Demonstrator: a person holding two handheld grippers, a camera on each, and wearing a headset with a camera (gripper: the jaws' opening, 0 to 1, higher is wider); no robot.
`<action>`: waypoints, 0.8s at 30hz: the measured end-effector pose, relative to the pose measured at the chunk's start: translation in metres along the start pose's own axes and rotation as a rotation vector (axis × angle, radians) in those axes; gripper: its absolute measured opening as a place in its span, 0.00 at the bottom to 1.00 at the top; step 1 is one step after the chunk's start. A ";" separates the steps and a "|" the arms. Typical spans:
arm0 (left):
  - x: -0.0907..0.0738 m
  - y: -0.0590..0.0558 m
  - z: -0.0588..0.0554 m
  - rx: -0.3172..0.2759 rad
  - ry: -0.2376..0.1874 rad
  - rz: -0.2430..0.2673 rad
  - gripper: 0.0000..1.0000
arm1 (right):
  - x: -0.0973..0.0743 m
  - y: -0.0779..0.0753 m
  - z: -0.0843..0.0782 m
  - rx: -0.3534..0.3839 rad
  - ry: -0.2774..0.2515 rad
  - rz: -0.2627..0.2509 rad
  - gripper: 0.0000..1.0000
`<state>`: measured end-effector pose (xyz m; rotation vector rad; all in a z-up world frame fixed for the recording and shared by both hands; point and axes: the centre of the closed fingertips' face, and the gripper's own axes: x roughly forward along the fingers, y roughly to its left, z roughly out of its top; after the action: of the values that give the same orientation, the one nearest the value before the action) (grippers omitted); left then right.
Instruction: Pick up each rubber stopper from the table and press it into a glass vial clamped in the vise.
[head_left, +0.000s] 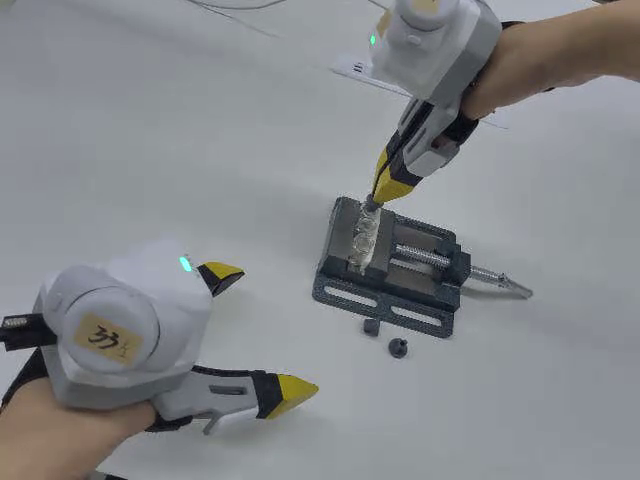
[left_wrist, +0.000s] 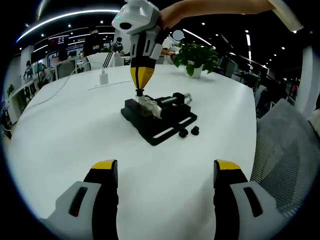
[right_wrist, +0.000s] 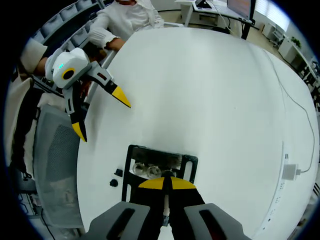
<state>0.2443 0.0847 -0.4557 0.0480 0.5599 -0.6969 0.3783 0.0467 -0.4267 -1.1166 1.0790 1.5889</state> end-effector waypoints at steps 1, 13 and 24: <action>0.000 0.000 0.000 -0.001 -0.001 0.000 0.76 | 0.000 -0.001 0.001 0.008 0.001 0.001 0.00; 0.002 0.001 0.002 -0.006 -0.009 0.001 0.76 | 0.002 0.008 0.001 0.006 0.022 -0.025 0.00; 0.004 0.002 0.003 -0.008 -0.012 0.002 0.76 | 0.002 0.006 -0.001 0.021 0.011 -0.030 0.00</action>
<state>0.2491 0.0830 -0.4551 0.0370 0.5510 -0.6930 0.3725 0.0447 -0.4277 -1.1239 1.0787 1.5462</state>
